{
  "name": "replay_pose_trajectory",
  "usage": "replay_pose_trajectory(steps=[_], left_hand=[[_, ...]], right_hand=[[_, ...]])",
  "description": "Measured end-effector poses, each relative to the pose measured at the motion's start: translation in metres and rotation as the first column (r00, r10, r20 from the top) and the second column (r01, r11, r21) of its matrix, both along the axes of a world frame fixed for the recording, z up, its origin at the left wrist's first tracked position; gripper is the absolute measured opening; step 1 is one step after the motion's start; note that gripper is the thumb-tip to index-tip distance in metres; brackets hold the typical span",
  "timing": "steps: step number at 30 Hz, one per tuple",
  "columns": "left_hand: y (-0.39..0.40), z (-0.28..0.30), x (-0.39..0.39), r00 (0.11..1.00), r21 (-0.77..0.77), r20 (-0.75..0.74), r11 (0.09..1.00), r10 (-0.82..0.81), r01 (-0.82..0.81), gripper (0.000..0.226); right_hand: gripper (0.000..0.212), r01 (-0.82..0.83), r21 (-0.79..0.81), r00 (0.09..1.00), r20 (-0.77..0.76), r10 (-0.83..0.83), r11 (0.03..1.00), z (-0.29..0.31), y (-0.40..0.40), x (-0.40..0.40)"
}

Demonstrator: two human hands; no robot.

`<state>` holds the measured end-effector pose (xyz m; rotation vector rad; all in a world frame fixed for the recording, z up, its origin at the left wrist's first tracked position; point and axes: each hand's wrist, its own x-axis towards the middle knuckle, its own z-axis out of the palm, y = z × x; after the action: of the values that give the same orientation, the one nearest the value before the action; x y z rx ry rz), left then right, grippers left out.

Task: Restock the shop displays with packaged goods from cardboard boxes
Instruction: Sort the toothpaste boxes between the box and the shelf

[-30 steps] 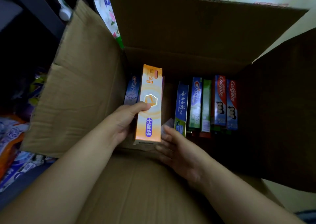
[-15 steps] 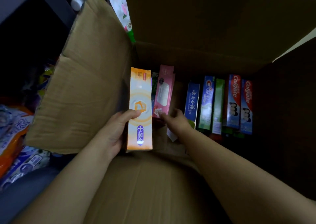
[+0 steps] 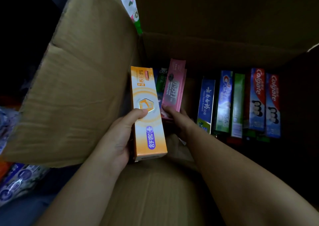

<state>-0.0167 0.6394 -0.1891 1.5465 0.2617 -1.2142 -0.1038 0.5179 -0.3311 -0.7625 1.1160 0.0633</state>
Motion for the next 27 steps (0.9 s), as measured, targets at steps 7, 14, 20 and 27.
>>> replay_pose_trajectory(steps=[7, 14, 20, 27], left_hand=[[0.004, -0.009, 0.001, 1.0, -0.008, -0.001, 1.0, -0.027, 0.027, 0.012], [0.002, 0.001, -0.002, 1.0, -0.003, 0.01, 1.0, -0.027, 0.027, 0.012], [0.001, 0.007, -0.007, 0.999, 0.011, -0.004, 0.999, -0.032, 0.032, 0.011], [0.0, 0.011, -0.011, 1.0, 0.002, -0.015, 1.0, -0.014, 0.014, 0.012]], right_hand=[[0.076, 0.071, -0.079, 0.997, 0.011, -0.071, 0.994, 0.001, -0.012, -0.003], [0.067, 0.004, -0.137, 1.0, 0.004, -0.003, 0.991, 0.002, -0.013, -0.008], [0.057, -0.079, -0.275, 0.992, -0.112, 0.05, 0.958, 0.01, -0.014, -0.003], [0.07, -0.182, -0.412, 0.964, -0.252, 0.081, 0.893, 0.013, -0.009, 0.005]])
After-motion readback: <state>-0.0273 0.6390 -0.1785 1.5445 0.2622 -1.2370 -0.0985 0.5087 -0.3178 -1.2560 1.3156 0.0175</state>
